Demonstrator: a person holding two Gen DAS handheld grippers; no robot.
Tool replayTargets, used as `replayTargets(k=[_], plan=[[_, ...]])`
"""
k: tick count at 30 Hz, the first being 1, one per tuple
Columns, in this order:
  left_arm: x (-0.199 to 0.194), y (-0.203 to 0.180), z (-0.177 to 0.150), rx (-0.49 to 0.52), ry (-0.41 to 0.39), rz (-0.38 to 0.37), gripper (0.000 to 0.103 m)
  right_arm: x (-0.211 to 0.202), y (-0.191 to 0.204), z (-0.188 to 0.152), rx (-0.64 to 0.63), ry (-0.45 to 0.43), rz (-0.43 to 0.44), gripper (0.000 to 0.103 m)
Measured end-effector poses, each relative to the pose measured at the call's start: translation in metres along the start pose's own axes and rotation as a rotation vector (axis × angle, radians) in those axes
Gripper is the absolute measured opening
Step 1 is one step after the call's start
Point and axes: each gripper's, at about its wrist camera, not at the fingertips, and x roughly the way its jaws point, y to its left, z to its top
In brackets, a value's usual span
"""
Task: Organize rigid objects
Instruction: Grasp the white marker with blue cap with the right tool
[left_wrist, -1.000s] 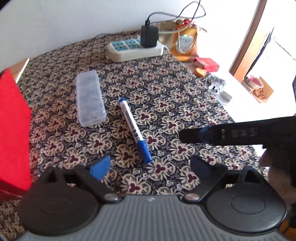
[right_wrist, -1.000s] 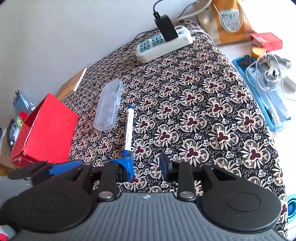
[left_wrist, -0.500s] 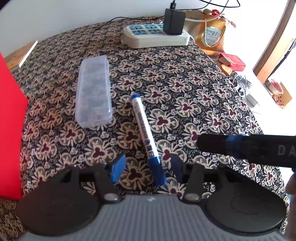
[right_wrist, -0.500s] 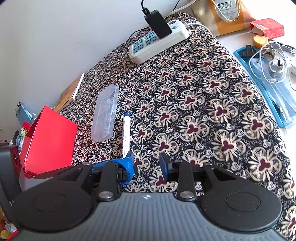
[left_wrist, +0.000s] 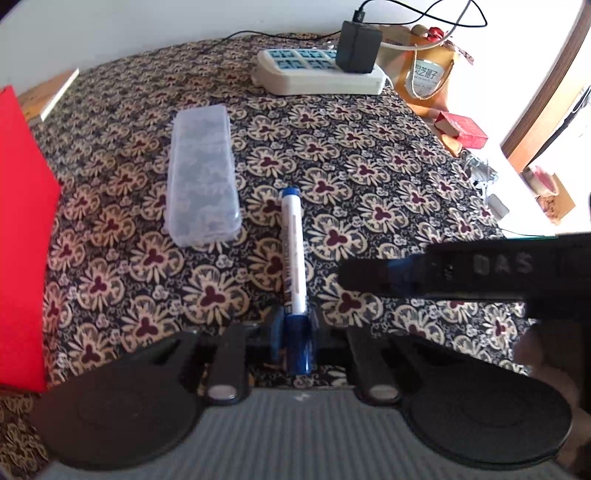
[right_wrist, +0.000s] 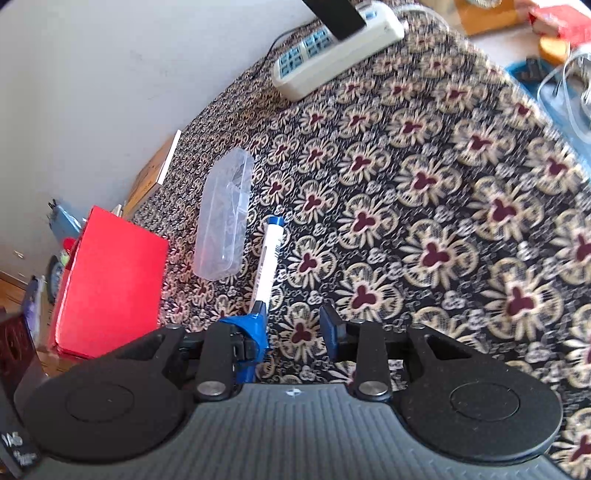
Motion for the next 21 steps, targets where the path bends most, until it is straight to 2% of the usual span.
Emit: replayTargets(k=[5, 12, 14, 18, 21], plan=[[-0.013, -0.003, -0.004, -0.001, -0.002, -0.052, 0.009, 0.011, 0.007, -0.002, -0.014, 0.028, 0.033, 0.015], [-0.032, -0.006, -0.016, 0.019, -0.013, -0.128, 0.009, 0.020, -0.005, -0.015, 0.143, 0.091, 0.132, 0.013], [-0.040, -0.007, -0.021, 0.039, -0.022, -0.141, 0.009, 0.019, -0.007, -0.022, 0.171, 0.100, 0.145, 0.009], [-0.053, -0.002, -0.029, 0.046, -0.030, -0.183, 0.009, 0.010, -0.003, -0.033, 0.214, 0.080, 0.161, 0.003], [-0.067, 0.007, -0.030, 0.043, -0.050, -0.208, 0.009, 0.002, 0.013, -0.037, 0.200, 0.054, 0.181, 0.000]])
